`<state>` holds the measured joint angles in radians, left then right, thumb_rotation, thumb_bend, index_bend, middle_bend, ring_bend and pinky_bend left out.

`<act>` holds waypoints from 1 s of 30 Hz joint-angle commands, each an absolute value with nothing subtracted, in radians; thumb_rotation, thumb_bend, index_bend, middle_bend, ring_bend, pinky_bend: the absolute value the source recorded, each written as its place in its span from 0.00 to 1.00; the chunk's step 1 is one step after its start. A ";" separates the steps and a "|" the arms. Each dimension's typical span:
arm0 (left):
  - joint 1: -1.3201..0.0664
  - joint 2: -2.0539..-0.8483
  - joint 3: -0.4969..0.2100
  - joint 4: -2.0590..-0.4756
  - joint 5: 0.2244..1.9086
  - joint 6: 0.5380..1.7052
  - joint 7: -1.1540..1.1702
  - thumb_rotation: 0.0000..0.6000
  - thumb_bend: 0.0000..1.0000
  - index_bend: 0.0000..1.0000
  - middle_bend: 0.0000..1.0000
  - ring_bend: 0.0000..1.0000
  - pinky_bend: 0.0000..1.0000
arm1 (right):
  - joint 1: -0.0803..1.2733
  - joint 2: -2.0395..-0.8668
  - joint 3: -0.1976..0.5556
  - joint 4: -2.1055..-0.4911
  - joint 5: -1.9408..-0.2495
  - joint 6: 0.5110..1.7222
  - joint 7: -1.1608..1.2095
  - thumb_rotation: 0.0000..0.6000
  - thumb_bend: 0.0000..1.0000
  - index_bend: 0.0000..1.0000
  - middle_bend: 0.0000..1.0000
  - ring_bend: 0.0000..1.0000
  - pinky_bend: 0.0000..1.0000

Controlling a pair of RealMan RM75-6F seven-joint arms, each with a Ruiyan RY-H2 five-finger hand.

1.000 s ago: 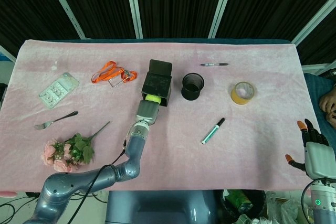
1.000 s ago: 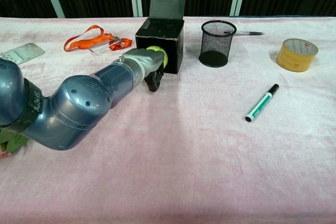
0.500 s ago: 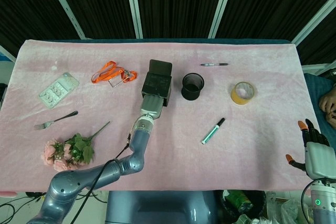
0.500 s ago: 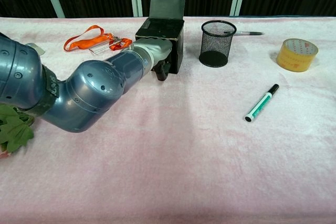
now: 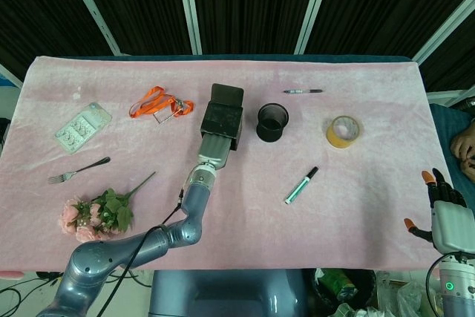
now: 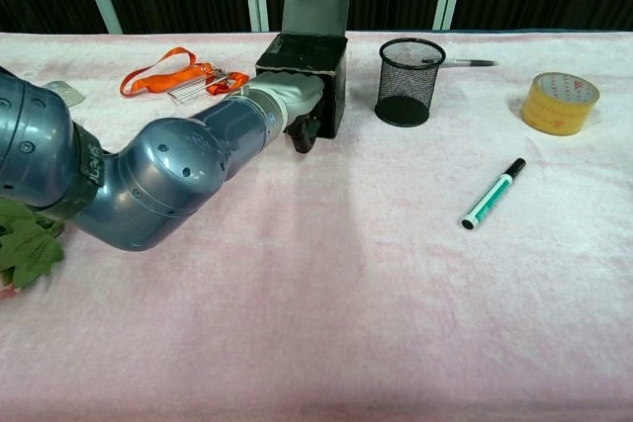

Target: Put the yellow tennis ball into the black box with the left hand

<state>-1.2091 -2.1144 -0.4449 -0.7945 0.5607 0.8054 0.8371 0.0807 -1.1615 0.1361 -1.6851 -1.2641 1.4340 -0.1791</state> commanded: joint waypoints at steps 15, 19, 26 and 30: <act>-1.076 -1.920 -0.343 -1.206 0.562 0.939 0.898 1.00 0.54 0.78 0.92 0.82 0.91 | 0.082 -1.163 0.136 -1.681 -1.263 1.435 -0.190 1.00 0.10 0.08 0.00 0.12 0.16; -1.030 -1.801 -0.310 -1.406 0.527 0.966 0.927 1.00 0.32 0.52 0.64 0.61 0.70 | 0.082 -1.164 0.136 -1.681 -1.263 1.438 -0.194 1.00 0.10 0.08 0.00 0.12 0.16; -0.922 -1.541 -0.269 -1.769 0.540 1.053 0.875 1.00 0.14 0.18 0.18 0.11 0.27 | 0.081 -1.166 0.137 -1.682 -1.264 1.443 -0.200 1.00 0.10 0.08 0.00 0.12 0.16; -0.793 -1.378 -0.247 -1.955 0.721 1.121 0.713 1.00 0.13 0.17 0.14 0.07 0.19 | 0.081 -1.164 0.137 -1.680 -1.264 1.442 -0.196 1.00 0.10 0.08 0.00 0.12 0.16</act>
<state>-0.9114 -1.5212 -0.2793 -1.8085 0.5834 1.0440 0.8421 0.0813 -1.1639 0.1372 -1.6800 -1.2641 1.4416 -0.1966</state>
